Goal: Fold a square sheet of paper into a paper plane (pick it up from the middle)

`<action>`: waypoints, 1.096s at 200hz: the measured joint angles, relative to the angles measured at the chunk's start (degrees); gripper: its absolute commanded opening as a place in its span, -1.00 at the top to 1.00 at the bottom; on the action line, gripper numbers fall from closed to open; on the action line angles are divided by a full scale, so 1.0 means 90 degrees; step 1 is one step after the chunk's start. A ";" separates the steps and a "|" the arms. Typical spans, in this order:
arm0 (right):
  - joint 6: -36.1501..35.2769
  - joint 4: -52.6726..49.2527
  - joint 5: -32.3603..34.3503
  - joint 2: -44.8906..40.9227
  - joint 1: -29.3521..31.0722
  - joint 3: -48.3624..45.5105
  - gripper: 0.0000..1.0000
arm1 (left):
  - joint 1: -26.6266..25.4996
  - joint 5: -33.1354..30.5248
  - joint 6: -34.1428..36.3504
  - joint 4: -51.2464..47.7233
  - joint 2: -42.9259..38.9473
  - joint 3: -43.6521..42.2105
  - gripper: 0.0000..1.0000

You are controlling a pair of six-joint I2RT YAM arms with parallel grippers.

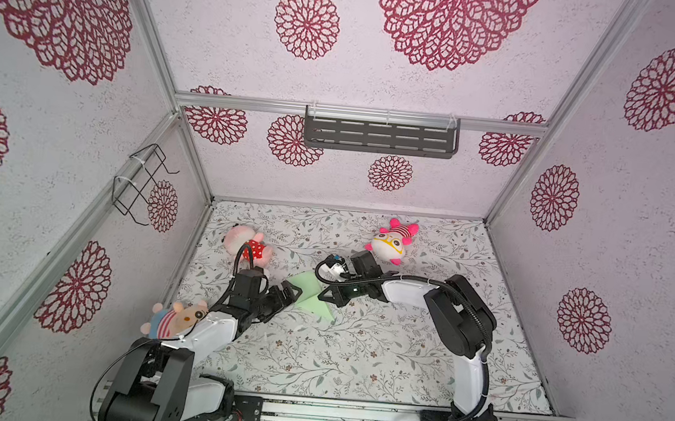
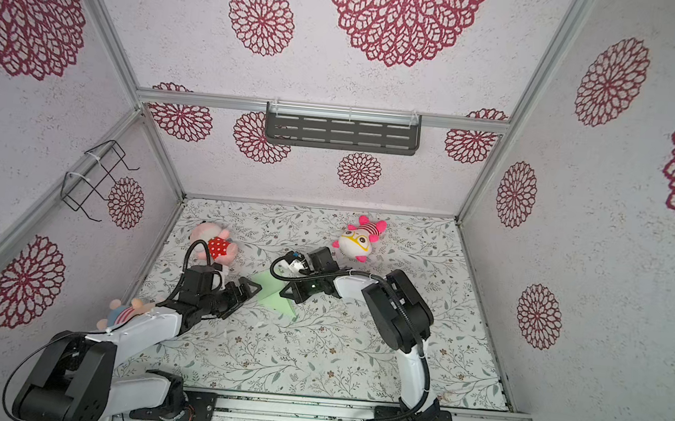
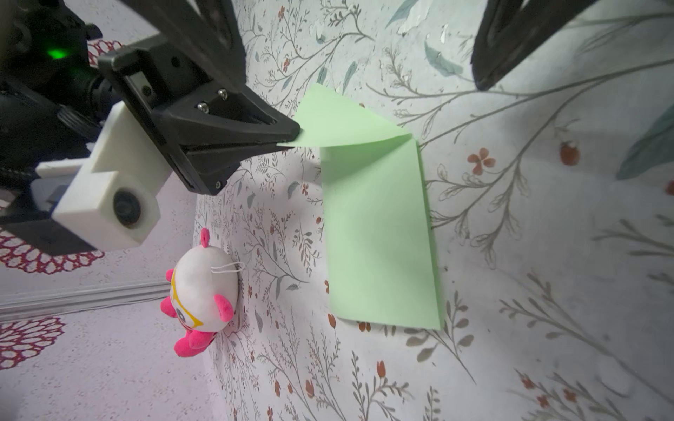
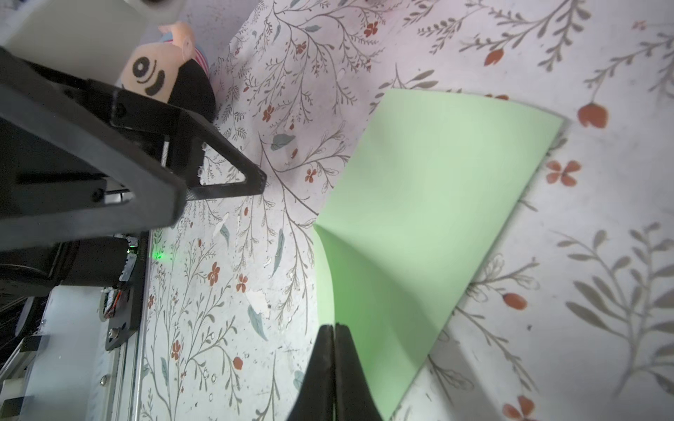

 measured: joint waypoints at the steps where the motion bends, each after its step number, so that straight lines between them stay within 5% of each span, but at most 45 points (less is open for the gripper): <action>1: 0.0005 0.0007 -0.0010 -0.0002 -0.0002 0.0000 0.88 | -0.0002 0.0010 0.0000 0.0017 0.0010 -0.0007 -0.98; 146: 0.1287 0.1384 -0.0967 -0.0189 -0.0138 -0.0580 0.82 | -0.0461 0.0945 -0.0452 0.2555 0.1914 0.0063 -0.98; 219: 0.1355 0.0942 -0.0362 -0.0129 -0.0160 -0.0488 0.65 | -0.0461 0.1078 -0.0396 0.3247 0.2363 0.0107 -0.92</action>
